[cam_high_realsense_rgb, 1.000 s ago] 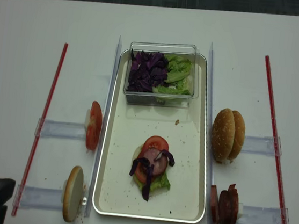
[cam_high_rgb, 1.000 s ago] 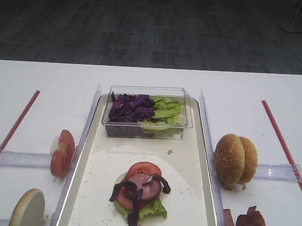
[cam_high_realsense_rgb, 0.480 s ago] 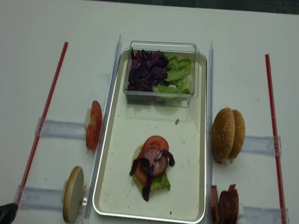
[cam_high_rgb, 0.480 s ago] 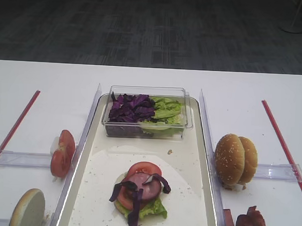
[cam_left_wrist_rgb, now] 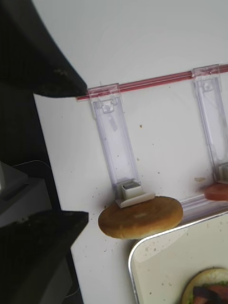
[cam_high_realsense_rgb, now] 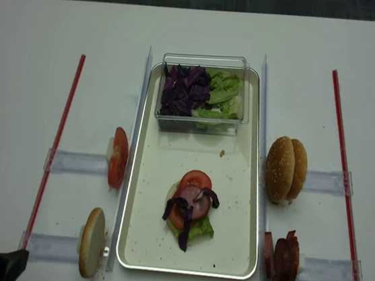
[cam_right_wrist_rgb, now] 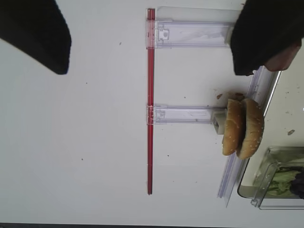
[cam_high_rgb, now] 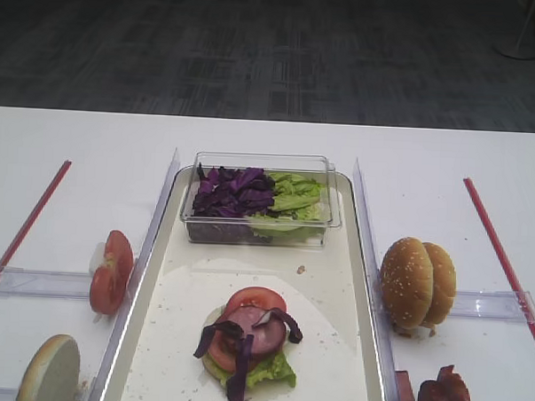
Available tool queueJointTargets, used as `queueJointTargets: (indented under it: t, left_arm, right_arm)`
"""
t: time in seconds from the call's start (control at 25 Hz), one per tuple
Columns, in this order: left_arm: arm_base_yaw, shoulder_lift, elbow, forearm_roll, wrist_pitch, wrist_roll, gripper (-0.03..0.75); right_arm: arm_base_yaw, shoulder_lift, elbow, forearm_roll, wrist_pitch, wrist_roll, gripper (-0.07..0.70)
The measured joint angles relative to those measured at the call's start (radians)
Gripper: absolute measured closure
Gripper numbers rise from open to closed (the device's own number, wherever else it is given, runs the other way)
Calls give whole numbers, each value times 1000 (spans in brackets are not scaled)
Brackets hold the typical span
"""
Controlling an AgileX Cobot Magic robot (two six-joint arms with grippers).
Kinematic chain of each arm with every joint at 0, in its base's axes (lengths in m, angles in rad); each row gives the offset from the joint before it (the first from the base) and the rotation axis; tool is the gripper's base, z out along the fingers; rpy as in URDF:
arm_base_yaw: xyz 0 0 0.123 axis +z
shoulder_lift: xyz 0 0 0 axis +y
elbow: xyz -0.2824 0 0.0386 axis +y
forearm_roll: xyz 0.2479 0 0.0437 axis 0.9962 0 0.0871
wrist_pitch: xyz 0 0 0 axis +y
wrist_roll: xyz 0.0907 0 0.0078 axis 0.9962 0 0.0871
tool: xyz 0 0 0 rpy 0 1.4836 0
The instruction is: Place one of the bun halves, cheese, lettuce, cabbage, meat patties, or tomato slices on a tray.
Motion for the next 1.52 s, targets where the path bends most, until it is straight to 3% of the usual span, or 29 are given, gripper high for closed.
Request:
queueJointTargets:
  t: [0.76,1.52]
  left_arm:
    - [0,-258,0,2,0,-2,254]
    - [0,-337,0,37,5,-43,254]
  right_arm:
    - [0,0,0,0,0,0,-60]
    - [0,0,0,0,0,0,-60]
